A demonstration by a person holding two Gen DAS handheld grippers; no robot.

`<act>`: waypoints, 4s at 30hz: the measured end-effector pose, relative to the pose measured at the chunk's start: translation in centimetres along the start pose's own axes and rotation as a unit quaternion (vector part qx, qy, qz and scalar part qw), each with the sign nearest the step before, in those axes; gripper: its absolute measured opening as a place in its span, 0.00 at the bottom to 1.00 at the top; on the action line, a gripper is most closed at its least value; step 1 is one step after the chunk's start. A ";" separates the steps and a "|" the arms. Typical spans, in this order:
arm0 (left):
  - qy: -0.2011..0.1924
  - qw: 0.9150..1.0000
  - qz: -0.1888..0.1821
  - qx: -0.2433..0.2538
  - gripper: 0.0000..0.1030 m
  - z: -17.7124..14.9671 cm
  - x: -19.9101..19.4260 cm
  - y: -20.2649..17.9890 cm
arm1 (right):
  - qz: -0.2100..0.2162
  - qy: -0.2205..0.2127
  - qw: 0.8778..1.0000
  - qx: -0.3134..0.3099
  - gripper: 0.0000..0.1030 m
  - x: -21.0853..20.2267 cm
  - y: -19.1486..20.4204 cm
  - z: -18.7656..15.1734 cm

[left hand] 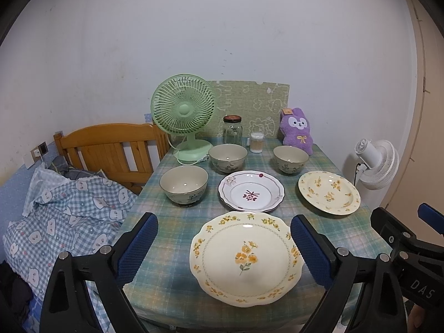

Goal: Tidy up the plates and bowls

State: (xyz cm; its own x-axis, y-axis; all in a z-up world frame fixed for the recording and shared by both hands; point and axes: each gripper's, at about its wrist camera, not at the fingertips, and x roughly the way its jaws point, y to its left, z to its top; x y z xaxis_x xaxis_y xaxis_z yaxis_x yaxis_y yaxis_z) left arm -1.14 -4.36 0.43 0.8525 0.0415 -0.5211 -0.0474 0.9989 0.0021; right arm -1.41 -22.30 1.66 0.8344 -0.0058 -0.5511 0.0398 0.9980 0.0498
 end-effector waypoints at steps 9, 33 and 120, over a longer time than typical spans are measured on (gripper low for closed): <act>0.011 1.000 0.001 0.003 0.91 0.3 1.1 0.1 | 0.003 0.014 1.000 0.001 1.00 1.0 0.1 0.6; 0.149 0.988 -0.015 0.029 0.78 -1.8 14.6 2.6 | -0.023 0.150 0.988 -0.009 0.91 15.1 5.0 -0.7; 0.277 0.960 0.023 -0.013 0.83 -2.1 22.6 -10.5 | 0.024 0.285 0.958 -0.020 0.80 24.9 -7.7 0.0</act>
State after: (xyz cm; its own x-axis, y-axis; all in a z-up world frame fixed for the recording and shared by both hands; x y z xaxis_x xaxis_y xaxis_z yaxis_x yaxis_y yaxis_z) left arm 17.58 -13.99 -13.16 0.4417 0.0589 -0.8952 -0.0974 0.9951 0.0174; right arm 19.03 -30.13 -12.43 0.3985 0.0654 -0.9148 -0.0217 0.9978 0.0619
